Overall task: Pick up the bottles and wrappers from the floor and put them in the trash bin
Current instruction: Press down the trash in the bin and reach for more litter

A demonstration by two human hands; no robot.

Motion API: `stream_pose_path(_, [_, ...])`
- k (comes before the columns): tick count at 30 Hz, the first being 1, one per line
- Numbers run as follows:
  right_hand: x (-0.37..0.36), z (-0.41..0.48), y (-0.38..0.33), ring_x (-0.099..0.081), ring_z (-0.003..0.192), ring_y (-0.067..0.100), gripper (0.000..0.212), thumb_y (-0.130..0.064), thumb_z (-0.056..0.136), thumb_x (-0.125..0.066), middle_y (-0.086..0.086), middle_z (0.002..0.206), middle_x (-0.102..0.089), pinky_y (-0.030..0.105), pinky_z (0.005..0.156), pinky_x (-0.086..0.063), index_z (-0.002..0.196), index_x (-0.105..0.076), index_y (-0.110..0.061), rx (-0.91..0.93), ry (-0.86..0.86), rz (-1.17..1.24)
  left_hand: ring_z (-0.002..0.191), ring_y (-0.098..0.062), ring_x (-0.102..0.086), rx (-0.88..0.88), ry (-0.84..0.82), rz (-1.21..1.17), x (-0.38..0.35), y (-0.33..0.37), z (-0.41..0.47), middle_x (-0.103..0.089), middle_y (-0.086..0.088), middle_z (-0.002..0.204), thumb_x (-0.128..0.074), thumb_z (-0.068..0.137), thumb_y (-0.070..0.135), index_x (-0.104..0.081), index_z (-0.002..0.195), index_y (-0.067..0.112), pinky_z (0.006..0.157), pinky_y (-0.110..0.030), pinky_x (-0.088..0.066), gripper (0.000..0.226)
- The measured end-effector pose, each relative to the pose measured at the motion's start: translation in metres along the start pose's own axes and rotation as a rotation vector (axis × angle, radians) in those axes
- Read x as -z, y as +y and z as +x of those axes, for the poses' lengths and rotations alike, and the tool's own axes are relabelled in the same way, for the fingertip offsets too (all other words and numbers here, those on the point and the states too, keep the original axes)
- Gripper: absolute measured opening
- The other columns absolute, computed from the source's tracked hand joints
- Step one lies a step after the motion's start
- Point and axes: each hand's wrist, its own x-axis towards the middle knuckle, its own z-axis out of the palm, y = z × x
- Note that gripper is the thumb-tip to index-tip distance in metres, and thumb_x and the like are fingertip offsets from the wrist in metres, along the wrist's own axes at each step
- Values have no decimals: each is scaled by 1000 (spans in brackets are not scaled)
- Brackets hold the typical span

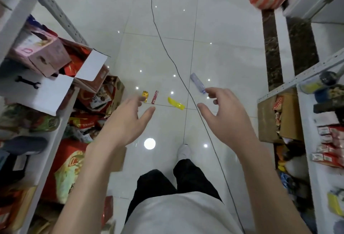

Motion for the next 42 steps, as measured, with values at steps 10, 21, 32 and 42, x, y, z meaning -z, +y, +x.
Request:
stream_pose_path(10, [-47,156,28,-57,117,24,46,-44,97,-60,1,134,-54,48,98,-47,137,-52,-22,-37,-110,-39,114,-15,-55,60,-22,-35,-13,2,159,-52,2,139,-47,98,55,-44,144,22,102,-46,-47,57])
stream_pose_path(21, [-267,308,149,-59,113,22,46,-45,95,-61,-2,131,-56,46,97,-49,137,-53,-26,-161,-133,10,112,-18,-56,114,-73,0,-168,-128,395,-54,-2,132,-47,97,59,-45,143,21,95,-37,-46,60])
stream_pose_path(32, [-566,383,340,-59,111,24,44,-42,94,-62,0,129,-56,46,95,-50,135,-55,-25,-255,-202,46,116,-30,-57,199,-152,96,-431,-343,590,-54,-9,134,-51,95,54,-46,140,16,99,-48,-48,59])
stream_pose_path(42, [-689,421,430,-59,112,28,43,-38,93,-63,4,127,-56,48,97,-48,132,-57,-22,-283,-185,12,118,-37,-52,223,-5,244,-543,-421,666,-49,-17,131,-49,99,42,-44,136,8,94,-47,-44,51])
